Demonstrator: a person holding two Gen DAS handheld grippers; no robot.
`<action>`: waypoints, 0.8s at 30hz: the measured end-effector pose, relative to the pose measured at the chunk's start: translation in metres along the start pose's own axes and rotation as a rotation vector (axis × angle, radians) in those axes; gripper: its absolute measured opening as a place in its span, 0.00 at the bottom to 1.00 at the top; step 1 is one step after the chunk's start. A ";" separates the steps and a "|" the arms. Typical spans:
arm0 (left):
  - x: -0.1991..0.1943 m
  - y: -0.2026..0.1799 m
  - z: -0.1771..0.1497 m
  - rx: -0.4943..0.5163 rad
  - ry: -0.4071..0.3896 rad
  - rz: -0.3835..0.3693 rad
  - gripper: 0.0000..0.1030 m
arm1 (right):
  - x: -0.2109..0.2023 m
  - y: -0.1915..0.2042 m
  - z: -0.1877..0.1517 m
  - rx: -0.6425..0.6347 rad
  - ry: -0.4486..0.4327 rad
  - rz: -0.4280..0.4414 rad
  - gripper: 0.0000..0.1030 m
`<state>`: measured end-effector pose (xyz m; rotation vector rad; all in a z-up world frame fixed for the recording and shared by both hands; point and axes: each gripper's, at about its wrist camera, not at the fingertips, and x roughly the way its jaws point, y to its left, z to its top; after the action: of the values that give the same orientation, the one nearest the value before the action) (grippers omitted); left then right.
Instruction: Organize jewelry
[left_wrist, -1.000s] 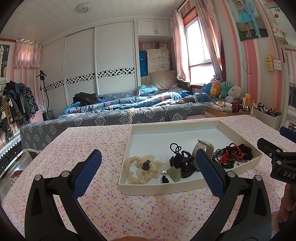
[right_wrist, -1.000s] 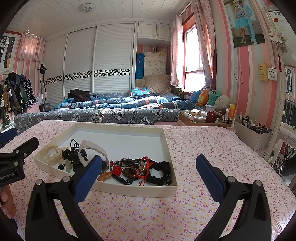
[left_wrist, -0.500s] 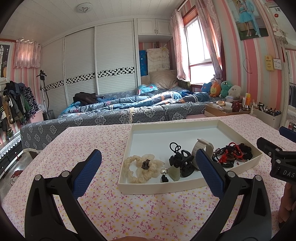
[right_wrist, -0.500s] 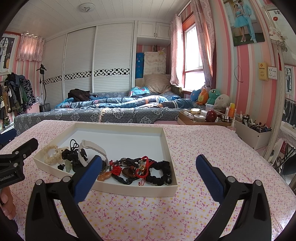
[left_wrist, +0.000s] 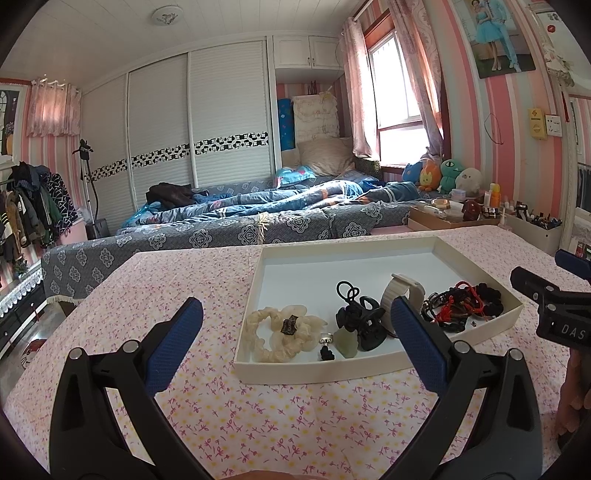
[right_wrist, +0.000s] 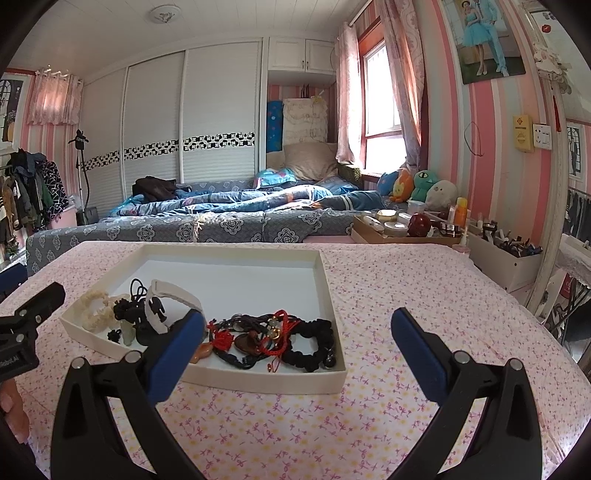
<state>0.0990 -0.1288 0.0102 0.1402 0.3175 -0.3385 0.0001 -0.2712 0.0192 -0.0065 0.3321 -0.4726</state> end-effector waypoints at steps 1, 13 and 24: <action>-0.001 -0.001 0.000 0.000 0.000 0.001 0.97 | 0.000 -0.001 0.000 0.002 -0.001 -0.001 0.98; -0.002 -0.002 -0.001 -0.003 0.002 0.000 0.97 | 0.001 -0.003 0.004 -0.008 -0.007 0.014 0.98; -0.002 -0.002 -0.001 -0.003 0.003 -0.001 0.97 | 0.000 -0.002 0.004 -0.010 -0.009 0.013 0.98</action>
<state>0.0959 -0.1298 0.0095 0.1380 0.3212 -0.3393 0.0002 -0.2732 0.0231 -0.0161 0.3259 -0.4576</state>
